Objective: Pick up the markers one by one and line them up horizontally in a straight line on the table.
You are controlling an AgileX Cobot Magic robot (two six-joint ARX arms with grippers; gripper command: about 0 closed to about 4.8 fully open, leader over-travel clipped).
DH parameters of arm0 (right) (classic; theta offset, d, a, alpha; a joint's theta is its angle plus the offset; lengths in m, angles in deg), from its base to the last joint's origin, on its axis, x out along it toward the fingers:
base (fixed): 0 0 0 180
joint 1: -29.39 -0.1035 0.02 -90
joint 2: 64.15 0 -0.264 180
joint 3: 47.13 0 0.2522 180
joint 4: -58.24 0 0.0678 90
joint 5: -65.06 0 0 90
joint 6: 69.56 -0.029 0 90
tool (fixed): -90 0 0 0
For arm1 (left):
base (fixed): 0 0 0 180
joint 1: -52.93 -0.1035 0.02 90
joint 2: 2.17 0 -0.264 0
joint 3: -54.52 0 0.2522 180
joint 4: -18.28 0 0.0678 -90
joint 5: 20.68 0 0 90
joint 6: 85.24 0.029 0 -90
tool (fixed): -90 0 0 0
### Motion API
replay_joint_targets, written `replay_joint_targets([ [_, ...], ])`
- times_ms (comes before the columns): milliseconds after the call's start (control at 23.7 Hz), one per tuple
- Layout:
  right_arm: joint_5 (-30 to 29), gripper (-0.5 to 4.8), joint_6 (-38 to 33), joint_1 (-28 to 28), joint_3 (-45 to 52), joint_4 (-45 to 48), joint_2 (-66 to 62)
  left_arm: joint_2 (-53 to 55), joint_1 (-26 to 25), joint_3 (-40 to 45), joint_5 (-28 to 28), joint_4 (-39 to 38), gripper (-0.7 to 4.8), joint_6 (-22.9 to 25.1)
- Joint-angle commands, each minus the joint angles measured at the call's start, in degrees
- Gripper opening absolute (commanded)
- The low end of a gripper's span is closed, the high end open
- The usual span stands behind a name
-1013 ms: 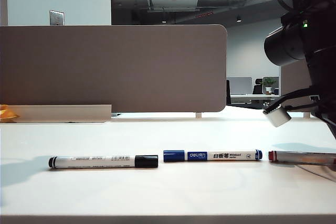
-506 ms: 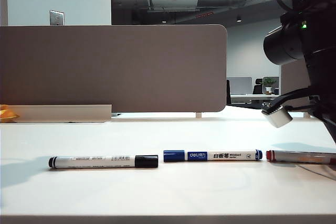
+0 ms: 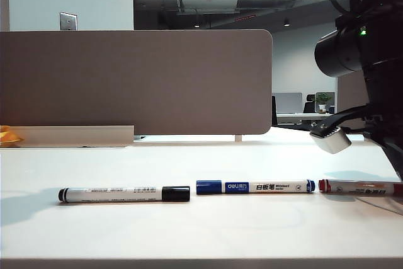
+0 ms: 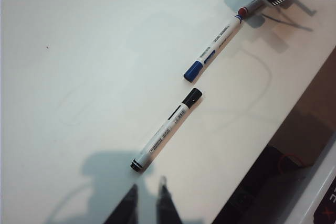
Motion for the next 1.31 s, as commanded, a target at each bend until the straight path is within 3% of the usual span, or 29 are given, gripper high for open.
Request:
replay_joint_targets([
  [42,0.13,1.17,0.72,0.00,-0.17,0.11,-0.55,-0.11,0.00,-0.13,-0.61,0.20,0.52,0.26],
  [675,1.38,1.19,2.38,-0.02,-0.28,-0.48,-1.60,-0.11,0.00,-0.13,-0.59,0.31,0.52,0.26],
  [759,1.20,1.75,2.36,-0.22,-0.31,-0.76,-1.55,-0.11,0.00,-0.13,-0.61,0.33,0.52,0.26],
  [1224,-0.13,1.84,1.44,-1.16,-0.42,-1.88,0.42,-0.11,0.00,-0.13,-0.61,0.92,0.52,0.46],
  [1308,-0.13,2.13,0.92,-1.77,-0.37,-2.36,0.90,-0.11,0.00,-0.13,-0.61,1.11,0.52,0.46],
])
